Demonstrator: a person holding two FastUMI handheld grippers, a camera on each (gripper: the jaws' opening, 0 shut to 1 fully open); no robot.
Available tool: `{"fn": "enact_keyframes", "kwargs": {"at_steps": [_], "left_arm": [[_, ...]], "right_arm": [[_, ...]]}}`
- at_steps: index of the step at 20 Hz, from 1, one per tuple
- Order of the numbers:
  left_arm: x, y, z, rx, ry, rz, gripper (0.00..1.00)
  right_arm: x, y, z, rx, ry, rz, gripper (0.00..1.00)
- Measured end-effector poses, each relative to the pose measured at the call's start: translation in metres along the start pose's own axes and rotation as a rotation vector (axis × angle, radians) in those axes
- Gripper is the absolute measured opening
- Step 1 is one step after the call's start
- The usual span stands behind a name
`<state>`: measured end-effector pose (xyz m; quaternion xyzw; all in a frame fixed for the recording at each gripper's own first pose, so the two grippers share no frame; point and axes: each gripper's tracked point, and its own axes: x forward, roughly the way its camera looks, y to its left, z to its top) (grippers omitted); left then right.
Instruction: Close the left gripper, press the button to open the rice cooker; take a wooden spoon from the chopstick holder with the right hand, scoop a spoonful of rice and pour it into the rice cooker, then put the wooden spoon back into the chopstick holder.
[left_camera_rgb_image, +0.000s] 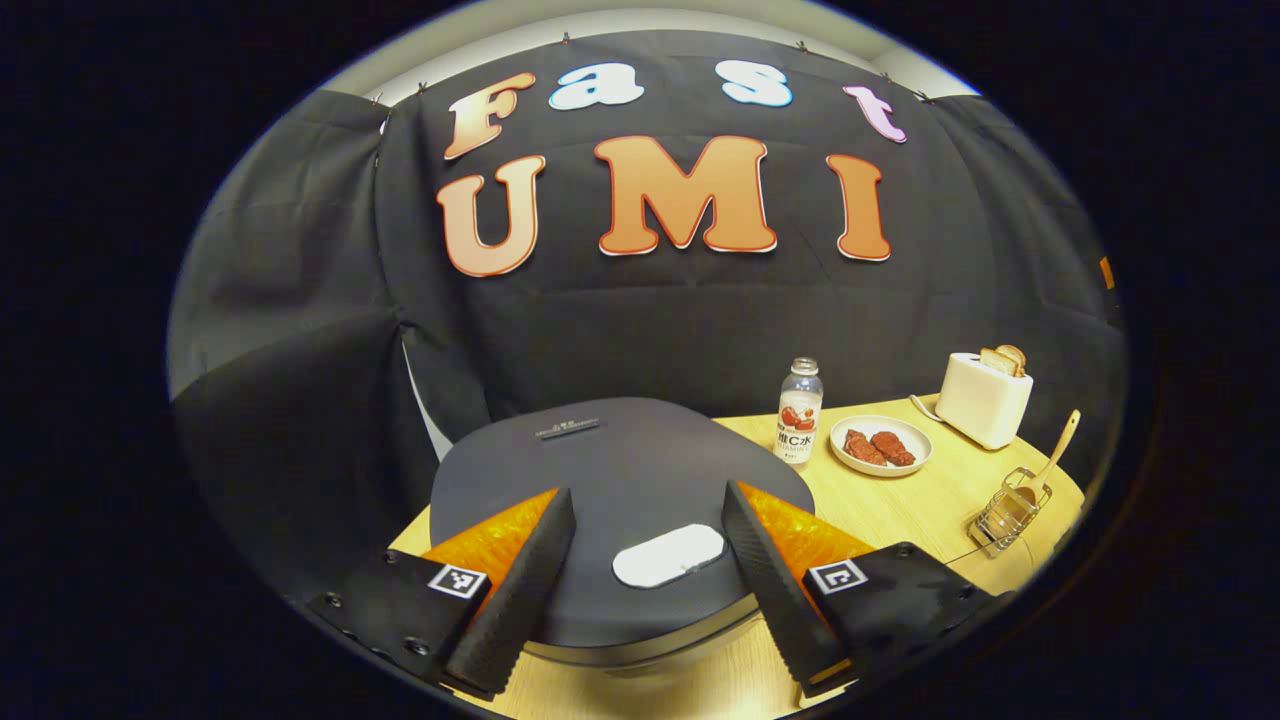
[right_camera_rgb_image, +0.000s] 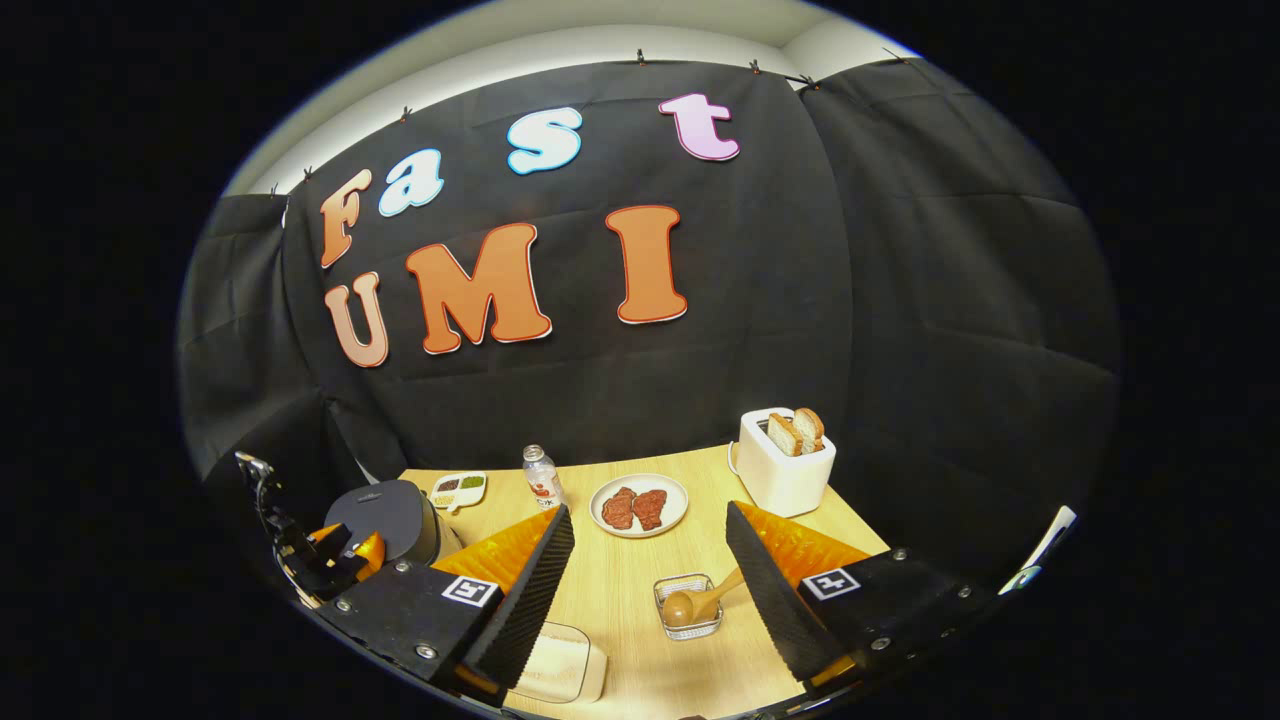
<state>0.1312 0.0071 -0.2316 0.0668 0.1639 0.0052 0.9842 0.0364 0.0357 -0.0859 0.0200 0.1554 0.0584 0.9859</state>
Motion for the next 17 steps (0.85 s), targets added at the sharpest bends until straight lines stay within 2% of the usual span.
{"fn": "enact_keyframes", "kwargs": {"at_steps": [1,3,4,8,10,14,17], "left_arm": [[-0.003,0.001,0.005,-0.017,0.032,-0.015,1.00],[-0.006,0.009,0.019,-0.074,0.079,-0.025,0.94],[-0.010,0.013,0.040,-0.103,0.056,-0.034,1.00],[-0.043,0.024,0.131,-0.120,-0.021,-0.095,0.97],[-0.066,0.044,0.173,-0.099,-0.070,-0.070,0.94],[-0.117,0.092,0.251,-0.041,-0.184,0.035,0.94],[-0.156,0.109,0.292,-0.056,-0.271,0.044,0.94]], "right_arm": [[-0.002,-0.003,0.002,0.000,-0.007,-0.006,0.95],[-0.006,-0.005,0.010,0.005,-0.023,-0.006,0.95],[-0.008,-0.006,0.016,0.005,-0.038,-0.009,0.95],[-0.012,-0.013,0.047,-0.019,-0.101,-0.017,0.95],[-0.015,-0.017,0.068,-0.038,-0.137,-0.018,0.95],[-0.026,-0.021,0.111,-0.064,-0.224,-0.024,0.95],[-0.037,-0.018,0.135,-0.066,-0.273,-0.016,0.95]]}}
